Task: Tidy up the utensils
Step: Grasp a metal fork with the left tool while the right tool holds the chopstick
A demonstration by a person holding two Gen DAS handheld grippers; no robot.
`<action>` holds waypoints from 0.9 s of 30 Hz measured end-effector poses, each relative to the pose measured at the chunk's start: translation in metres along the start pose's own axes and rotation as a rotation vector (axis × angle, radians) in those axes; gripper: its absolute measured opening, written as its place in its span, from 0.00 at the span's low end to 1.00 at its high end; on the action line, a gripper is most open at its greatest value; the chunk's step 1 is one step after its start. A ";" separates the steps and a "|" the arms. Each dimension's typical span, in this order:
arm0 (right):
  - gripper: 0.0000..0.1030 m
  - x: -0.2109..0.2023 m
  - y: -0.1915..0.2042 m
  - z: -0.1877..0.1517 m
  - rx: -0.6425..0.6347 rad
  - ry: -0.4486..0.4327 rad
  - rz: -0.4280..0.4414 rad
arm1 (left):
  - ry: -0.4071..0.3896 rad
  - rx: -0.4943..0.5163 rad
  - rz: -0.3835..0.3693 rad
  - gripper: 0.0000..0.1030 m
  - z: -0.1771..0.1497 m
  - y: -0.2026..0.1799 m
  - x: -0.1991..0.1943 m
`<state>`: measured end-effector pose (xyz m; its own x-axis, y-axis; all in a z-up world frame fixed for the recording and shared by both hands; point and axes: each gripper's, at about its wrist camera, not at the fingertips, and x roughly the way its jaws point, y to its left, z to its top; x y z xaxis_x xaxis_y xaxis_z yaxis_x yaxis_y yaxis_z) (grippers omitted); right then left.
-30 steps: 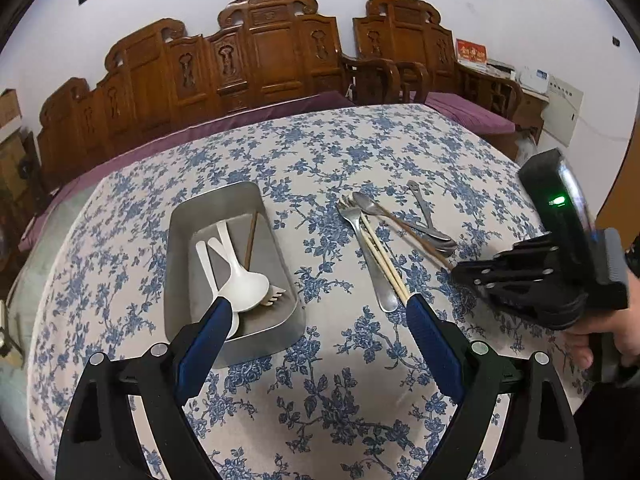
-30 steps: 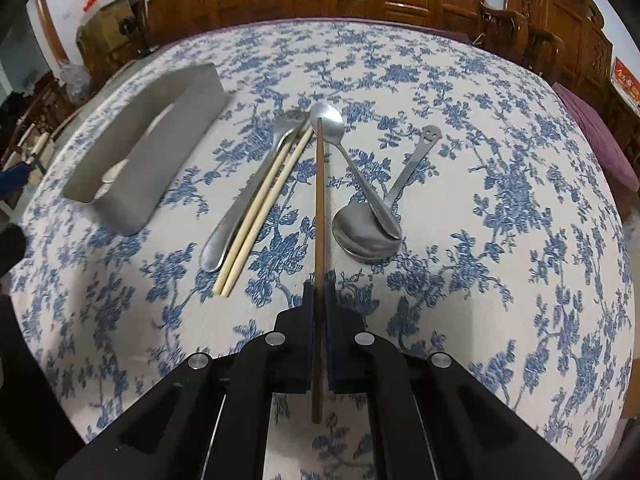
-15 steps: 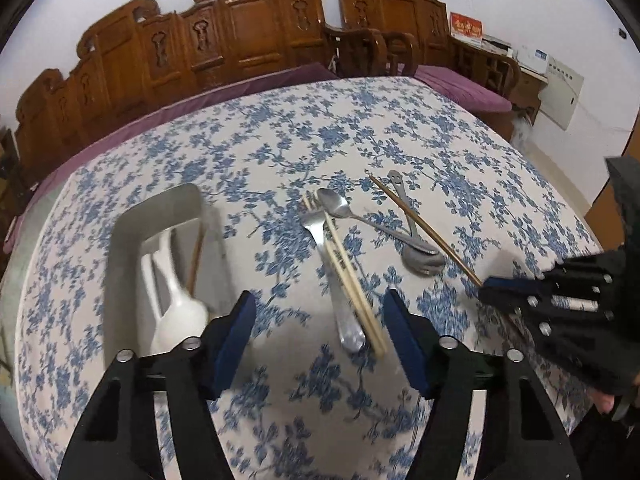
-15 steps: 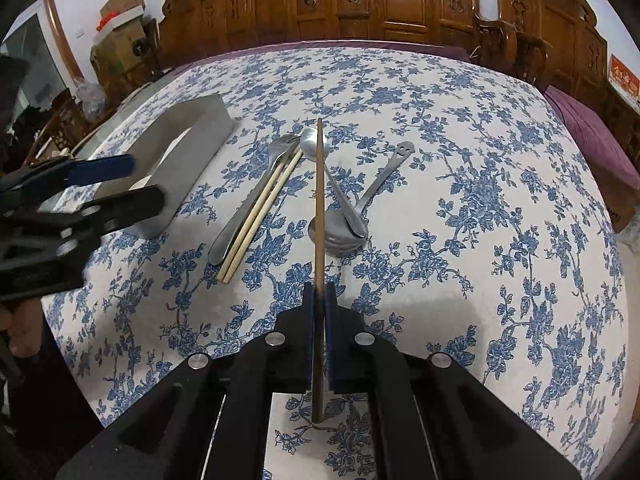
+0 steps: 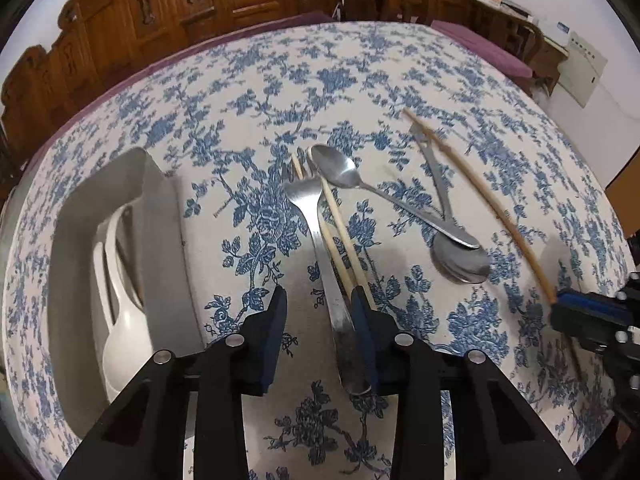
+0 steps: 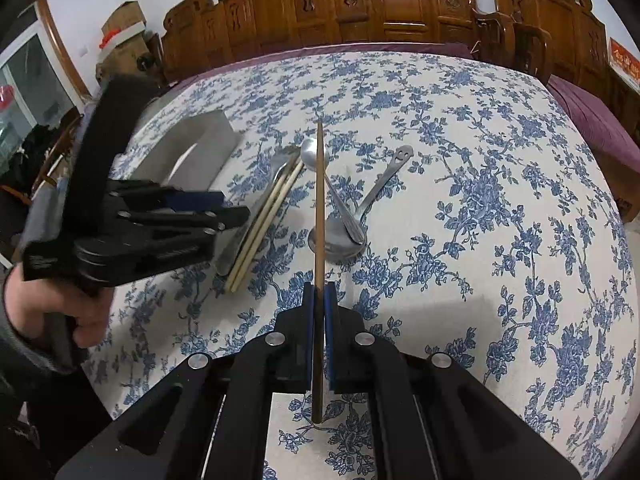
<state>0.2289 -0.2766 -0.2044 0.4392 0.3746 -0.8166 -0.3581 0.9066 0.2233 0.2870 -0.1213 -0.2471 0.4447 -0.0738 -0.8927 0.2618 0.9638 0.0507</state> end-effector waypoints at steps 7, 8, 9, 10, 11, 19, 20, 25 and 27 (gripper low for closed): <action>0.06 -0.002 0.001 0.001 -0.001 -0.005 0.004 | 0.028 -0.010 0.000 0.30 0.005 0.001 0.014; 0.06 -0.002 0.001 0.001 0.000 -0.003 0.005 | 0.036 -0.011 0.005 0.29 0.006 0.001 0.017; 0.06 -0.002 0.001 0.001 0.000 -0.003 0.004 | 0.032 -0.017 0.003 0.27 0.007 0.002 0.018; 0.06 -0.002 0.000 0.001 0.001 -0.002 0.002 | 0.033 -0.022 0.000 0.25 0.009 0.003 0.018; 0.06 -0.001 0.000 0.001 0.001 0.000 0.001 | 0.034 -0.025 -0.004 0.24 0.010 0.004 0.019; 0.06 0.001 0.002 -0.001 0.009 0.007 -0.005 | 0.038 -0.065 -0.026 0.08 0.015 0.012 0.021; 0.06 0.001 0.003 -0.001 0.008 0.006 -0.007 | 0.040 -0.067 -0.026 0.08 0.014 0.013 0.021; 0.06 -0.003 0.010 0.002 0.005 0.003 -0.014 | 0.022 -0.078 -0.043 0.08 0.008 0.020 0.010; 0.06 -0.004 0.013 0.004 0.000 0.001 -0.018 | 0.008 -0.080 -0.050 0.07 0.006 0.023 0.003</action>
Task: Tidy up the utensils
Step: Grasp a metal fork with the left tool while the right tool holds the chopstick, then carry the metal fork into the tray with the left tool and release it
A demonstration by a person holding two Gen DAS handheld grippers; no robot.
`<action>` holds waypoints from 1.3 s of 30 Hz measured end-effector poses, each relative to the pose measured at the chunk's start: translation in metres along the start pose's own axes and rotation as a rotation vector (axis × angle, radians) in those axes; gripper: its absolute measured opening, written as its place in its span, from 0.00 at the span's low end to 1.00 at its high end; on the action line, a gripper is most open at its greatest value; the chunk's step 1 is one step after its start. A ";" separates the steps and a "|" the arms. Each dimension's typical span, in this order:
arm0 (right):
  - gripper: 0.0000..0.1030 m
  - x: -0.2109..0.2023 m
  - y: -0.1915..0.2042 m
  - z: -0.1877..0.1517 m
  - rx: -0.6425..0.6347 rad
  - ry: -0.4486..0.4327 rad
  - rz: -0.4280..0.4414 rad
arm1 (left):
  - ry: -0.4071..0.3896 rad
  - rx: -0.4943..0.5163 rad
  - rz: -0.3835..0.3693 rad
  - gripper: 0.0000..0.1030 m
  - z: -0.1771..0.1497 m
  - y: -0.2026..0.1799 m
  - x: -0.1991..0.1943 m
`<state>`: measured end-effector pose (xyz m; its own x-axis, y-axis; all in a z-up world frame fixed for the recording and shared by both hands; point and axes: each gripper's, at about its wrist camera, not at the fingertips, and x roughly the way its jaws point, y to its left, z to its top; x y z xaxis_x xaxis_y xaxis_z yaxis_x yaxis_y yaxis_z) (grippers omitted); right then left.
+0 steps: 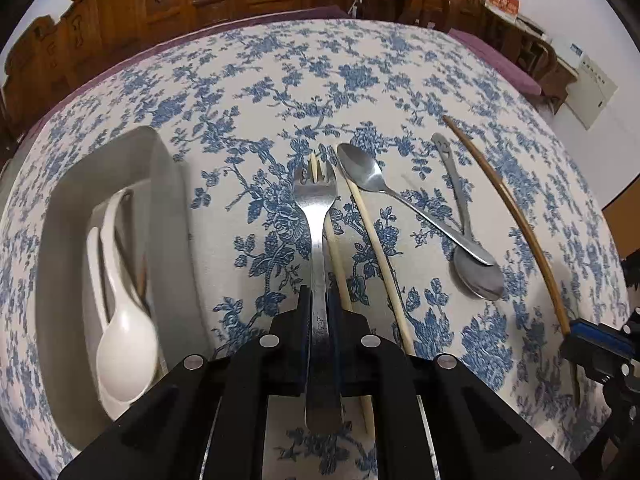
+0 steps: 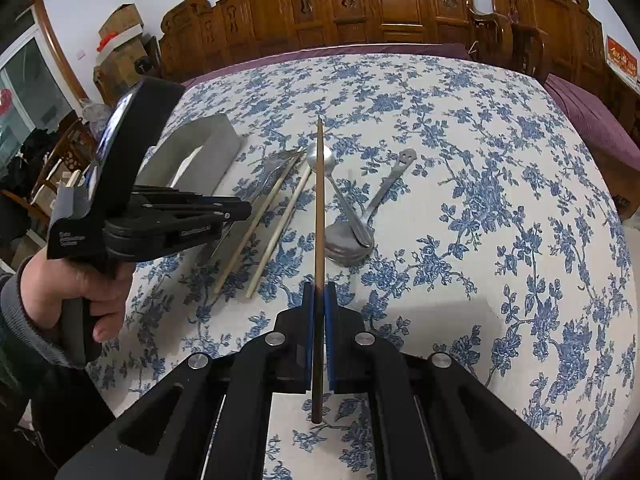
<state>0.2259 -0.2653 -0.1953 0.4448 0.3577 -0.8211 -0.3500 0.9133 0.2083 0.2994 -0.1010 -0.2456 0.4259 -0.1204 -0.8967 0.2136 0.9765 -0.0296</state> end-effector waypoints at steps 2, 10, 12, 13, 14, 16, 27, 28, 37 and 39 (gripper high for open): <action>0.06 -0.003 0.004 0.002 -0.005 -0.003 -0.003 | -0.015 0.002 -0.006 0.07 -0.001 0.001 -0.006; 0.06 -0.006 0.015 0.007 -0.014 -0.009 -0.012 | -0.073 0.017 -0.039 0.07 -0.004 -0.001 -0.033; 0.06 -0.006 0.018 0.007 -0.015 -0.008 -0.014 | -0.085 0.015 -0.045 0.07 -0.003 0.000 -0.039; 0.06 -0.006 0.019 0.007 -0.016 -0.008 -0.014 | -0.090 0.013 -0.048 0.07 -0.003 0.000 -0.041; 0.06 -0.007 0.021 0.008 -0.018 -0.008 -0.014 | -0.098 0.010 -0.050 0.07 -0.003 0.002 -0.046; 0.06 -0.007 0.024 0.011 -0.025 -0.010 -0.015 | -0.112 0.002 -0.055 0.07 -0.002 0.005 -0.054; 0.06 -0.010 0.055 0.037 -0.065 -0.039 0.007 | -0.179 -0.017 -0.057 0.07 -0.005 0.034 -0.096; 0.06 -0.009 0.059 0.039 -0.068 -0.040 0.010 | -0.183 -0.020 -0.057 0.07 -0.006 0.038 -0.099; 0.06 0.004 0.095 0.054 -0.103 -0.033 0.037 | -0.190 -0.052 -0.028 0.07 -0.012 0.079 -0.107; 0.06 0.008 0.103 0.056 -0.114 -0.026 0.041 | -0.186 -0.062 -0.021 0.07 -0.013 0.088 -0.105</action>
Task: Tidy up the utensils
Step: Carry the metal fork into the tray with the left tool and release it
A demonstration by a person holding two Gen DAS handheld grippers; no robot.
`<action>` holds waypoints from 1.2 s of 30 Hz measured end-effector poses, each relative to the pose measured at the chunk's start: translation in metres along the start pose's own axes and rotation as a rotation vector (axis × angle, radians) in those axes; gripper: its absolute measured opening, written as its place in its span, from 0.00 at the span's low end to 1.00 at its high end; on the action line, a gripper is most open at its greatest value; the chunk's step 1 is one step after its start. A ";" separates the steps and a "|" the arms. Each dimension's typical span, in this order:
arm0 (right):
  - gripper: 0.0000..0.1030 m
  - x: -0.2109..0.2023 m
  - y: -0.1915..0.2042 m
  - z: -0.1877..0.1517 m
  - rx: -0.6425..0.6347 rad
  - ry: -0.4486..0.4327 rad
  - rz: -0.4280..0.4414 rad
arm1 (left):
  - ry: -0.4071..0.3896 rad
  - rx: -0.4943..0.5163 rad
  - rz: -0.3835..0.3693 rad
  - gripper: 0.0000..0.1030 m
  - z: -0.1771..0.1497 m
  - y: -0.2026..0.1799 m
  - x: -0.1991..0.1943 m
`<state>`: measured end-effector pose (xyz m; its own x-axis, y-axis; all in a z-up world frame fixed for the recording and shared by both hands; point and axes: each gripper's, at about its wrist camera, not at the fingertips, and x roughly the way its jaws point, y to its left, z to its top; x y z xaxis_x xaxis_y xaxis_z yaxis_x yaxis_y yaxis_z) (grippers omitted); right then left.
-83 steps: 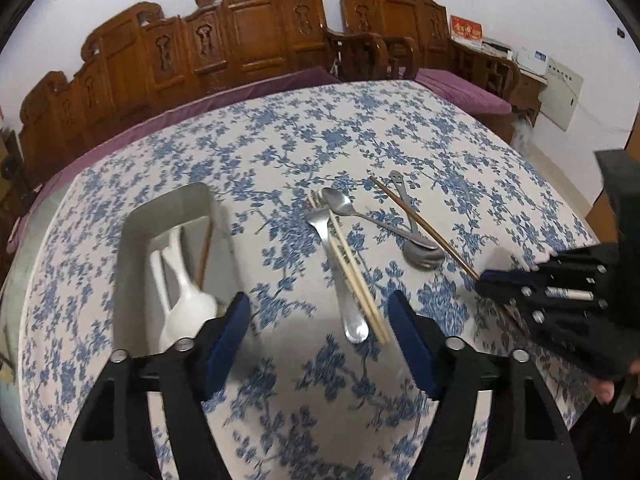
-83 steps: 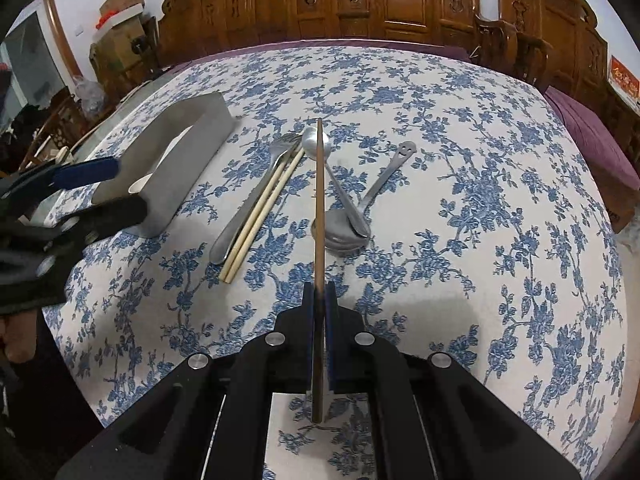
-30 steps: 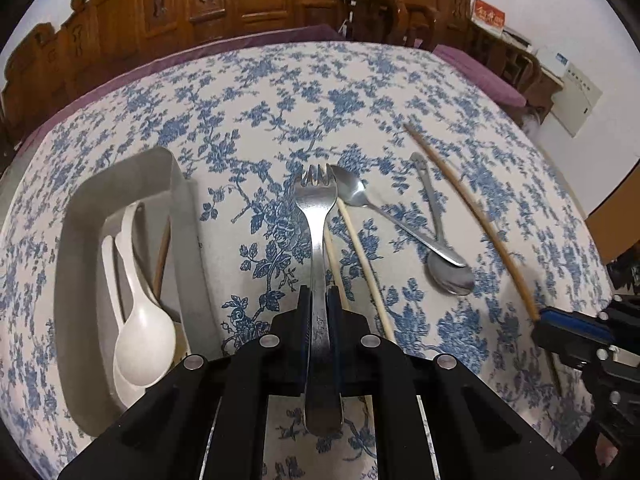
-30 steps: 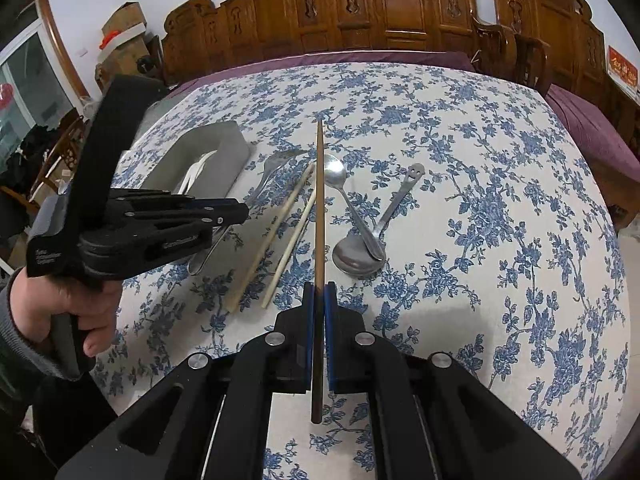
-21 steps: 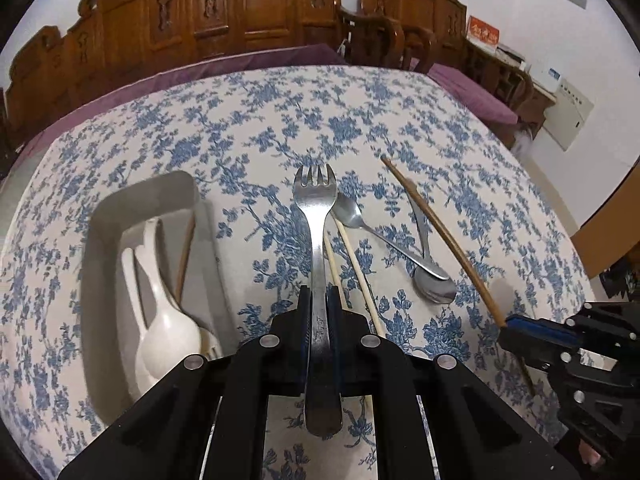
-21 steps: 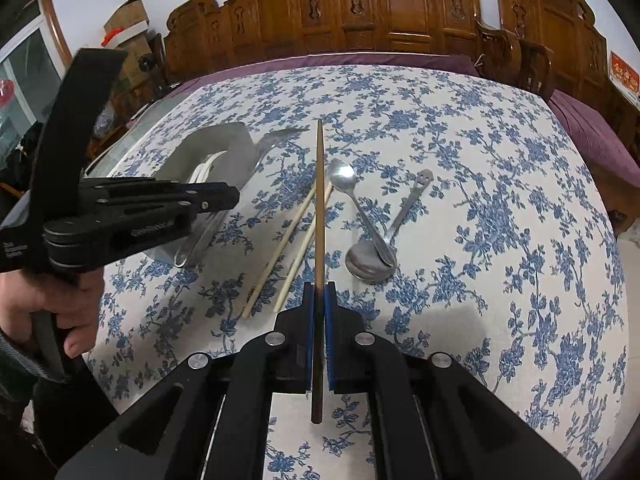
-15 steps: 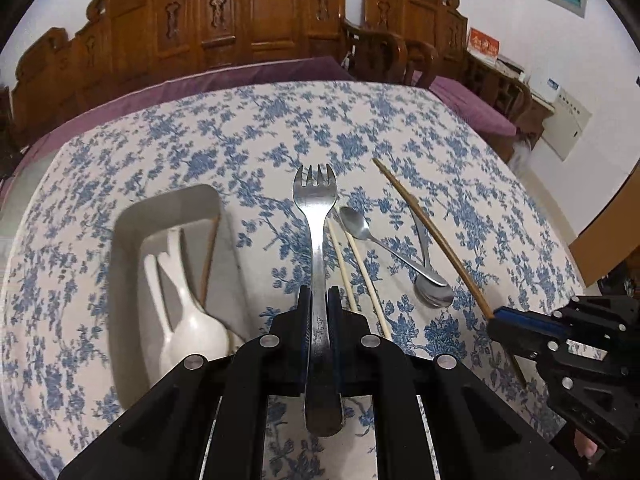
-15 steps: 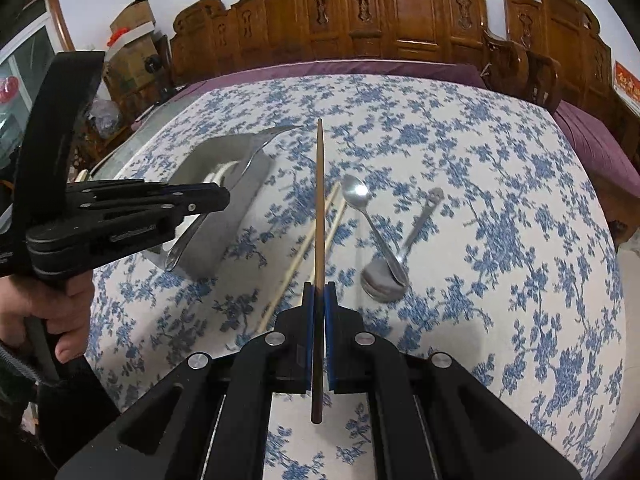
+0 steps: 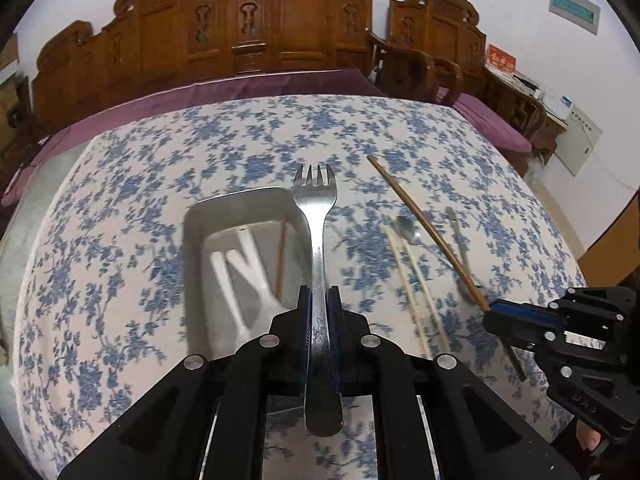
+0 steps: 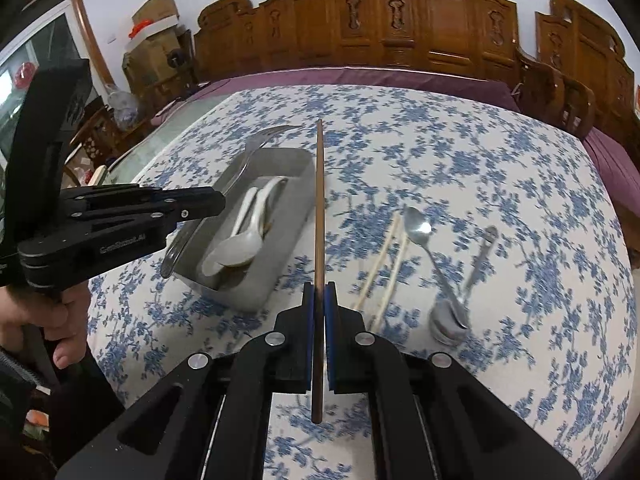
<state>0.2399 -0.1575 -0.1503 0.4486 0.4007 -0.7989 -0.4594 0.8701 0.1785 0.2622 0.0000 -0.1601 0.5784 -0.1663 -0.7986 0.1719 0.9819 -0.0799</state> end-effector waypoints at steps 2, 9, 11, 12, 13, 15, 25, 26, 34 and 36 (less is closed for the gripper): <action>0.06 0.004 0.006 0.003 -0.010 0.006 0.002 | 0.004 -0.007 0.006 0.07 -0.002 0.009 0.002; 0.06 0.018 0.022 0.014 -0.027 0.021 0.011 | 0.040 -0.044 0.022 0.08 -0.011 0.035 0.021; 0.06 0.021 0.025 0.018 -0.032 0.024 0.015 | 0.048 -0.058 0.021 0.08 -0.012 0.041 0.026; 0.06 0.023 0.027 0.019 -0.035 0.026 0.018 | 0.052 -0.063 0.023 0.08 -0.013 0.044 0.029; 0.06 0.025 0.029 0.021 -0.038 0.027 0.020 | 0.054 -0.068 0.025 0.08 -0.013 0.046 0.031; 0.06 0.028 0.032 0.023 -0.042 0.029 0.024 | 0.058 -0.073 0.026 0.08 -0.013 0.049 0.035; 0.06 0.039 0.038 0.025 -0.049 0.047 0.035 | 0.071 -0.103 0.028 0.08 -0.010 0.058 0.053; 0.06 0.039 0.038 0.025 -0.049 0.047 0.036 | 0.072 -0.104 0.028 0.08 -0.009 0.058 0.053; 0.06 0.041 0.035 0.024 -0.044 0.052 0.031 | 0.082 -0.106 0.026 0.08 -0.006 0.059 0.060; 0.06 0.041 0.035 0.025 -0.043 0.053 0.032 | 0.084 -0.108 0.025 0.08 -0.007 0.058 0.059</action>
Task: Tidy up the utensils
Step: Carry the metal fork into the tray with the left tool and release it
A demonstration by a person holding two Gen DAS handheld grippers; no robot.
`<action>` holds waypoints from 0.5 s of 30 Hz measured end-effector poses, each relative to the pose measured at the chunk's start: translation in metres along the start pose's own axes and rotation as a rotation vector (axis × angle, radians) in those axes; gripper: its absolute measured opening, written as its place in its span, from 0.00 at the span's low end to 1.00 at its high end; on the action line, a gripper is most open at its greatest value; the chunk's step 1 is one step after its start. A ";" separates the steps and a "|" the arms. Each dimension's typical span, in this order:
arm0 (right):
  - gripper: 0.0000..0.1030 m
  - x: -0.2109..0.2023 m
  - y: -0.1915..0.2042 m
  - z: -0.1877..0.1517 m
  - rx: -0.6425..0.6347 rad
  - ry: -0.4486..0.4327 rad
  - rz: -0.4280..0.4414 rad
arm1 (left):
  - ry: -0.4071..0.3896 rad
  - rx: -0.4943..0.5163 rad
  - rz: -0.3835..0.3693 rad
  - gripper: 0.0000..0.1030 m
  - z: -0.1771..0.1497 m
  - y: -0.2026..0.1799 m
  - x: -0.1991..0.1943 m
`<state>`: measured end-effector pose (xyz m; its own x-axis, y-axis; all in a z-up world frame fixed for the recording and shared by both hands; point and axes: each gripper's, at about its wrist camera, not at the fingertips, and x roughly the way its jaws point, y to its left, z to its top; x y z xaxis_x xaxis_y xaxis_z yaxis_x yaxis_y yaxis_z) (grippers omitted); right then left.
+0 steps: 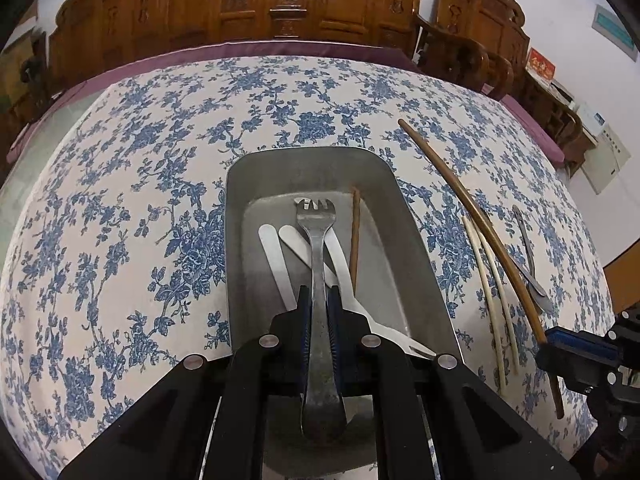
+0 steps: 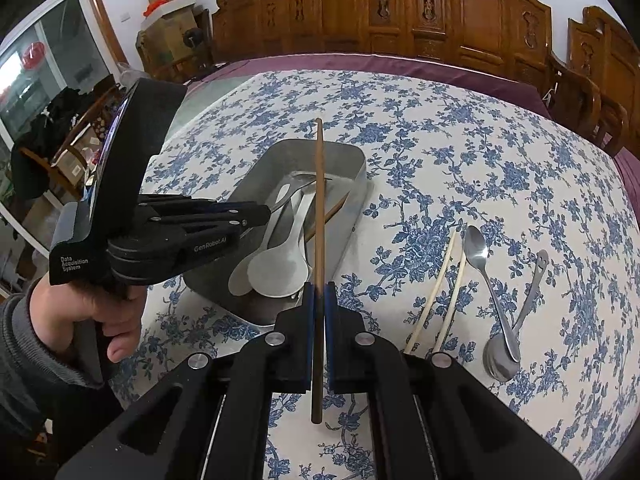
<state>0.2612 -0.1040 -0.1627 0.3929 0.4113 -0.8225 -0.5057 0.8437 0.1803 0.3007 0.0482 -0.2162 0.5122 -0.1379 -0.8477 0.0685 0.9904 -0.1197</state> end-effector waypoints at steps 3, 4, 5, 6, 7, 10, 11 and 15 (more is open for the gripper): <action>0.06 0.000 0.000 0.000 0.002 0.000 0.002 | -0.014 0.003 0.002 0.08 -0.001 0.001 -0.006; 0.06 0.001 0.001 0.000 0.002 0.001 0.004 | -0.019 0.003 0.004 0.08 -0.001 0.001 -0.008; 0.06 0.002 0.002 0.000 0.000 0.002 0.004 | -0.025 0.004 0.005 0.08 -0.002 0.002 -0.012; 0.06 0.003 0.004 0.000 -0.001 0.002 0.004 | -0.030 0.004 0.003 0.08 -0.001 0.003 -0.016; 0.06 0.003 0.006 0.001 -0.002 0.002 0.005 | -0.037 0.004 0.002 0.08 -0.001 0.004 -0.020; 0.06 0.006 0.011 0.004 -0.006 0.001 0.009 | -0.060 0.007 0.002 0.08 -0.001 0.008 -0.036; 0.06 0.007 0.013 0.005 -0.005 0.001 0.012 | -0.069 0.008 0.003 0.08 -0.002 0.010 -0.042; 0.06 0.013 0.024 0.010 -0.010 0.004 0.018 | -0.093 0.013 0.013 0.09 -0.007 0.019 -0.061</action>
<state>0.2618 -0.0755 -0.1638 0.3805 0.4251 -0.8213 -0.5205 0.8325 0.1898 0.2651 0.0750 -0.1701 0.5903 -0.1248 -0.7975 0.0724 0.9922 -0.1017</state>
